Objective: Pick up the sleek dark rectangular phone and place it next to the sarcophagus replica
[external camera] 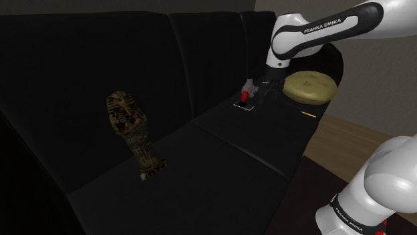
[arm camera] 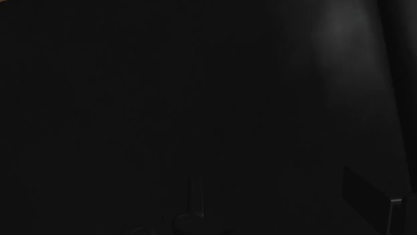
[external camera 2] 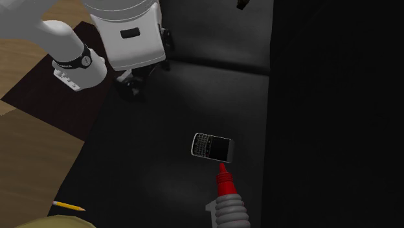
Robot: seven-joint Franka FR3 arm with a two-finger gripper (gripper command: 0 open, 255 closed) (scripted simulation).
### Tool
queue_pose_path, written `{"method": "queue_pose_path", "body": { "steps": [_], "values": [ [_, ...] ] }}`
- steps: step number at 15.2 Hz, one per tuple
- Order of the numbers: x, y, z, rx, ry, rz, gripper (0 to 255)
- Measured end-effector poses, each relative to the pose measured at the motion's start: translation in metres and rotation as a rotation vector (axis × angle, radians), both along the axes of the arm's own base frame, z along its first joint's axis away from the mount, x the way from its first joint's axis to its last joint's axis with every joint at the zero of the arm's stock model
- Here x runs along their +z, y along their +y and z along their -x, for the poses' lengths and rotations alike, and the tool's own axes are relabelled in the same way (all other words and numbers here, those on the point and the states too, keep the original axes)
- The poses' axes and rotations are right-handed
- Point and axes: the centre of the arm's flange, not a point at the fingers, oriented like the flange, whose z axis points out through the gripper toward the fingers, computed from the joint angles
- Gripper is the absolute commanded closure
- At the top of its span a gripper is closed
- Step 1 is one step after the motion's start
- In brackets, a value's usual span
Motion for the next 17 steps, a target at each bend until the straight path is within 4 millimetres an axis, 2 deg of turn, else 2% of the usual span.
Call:
{"method": "queue_pose_path", "body": {
  "steps": [12,17],
  "values": [
    [-0.079,-0.051,-0.121,0.019,-0.037,0.008,0],
    [-0.104,-0.053,-0.127,0.021,-0.04,0.009,0]
  ]
}}
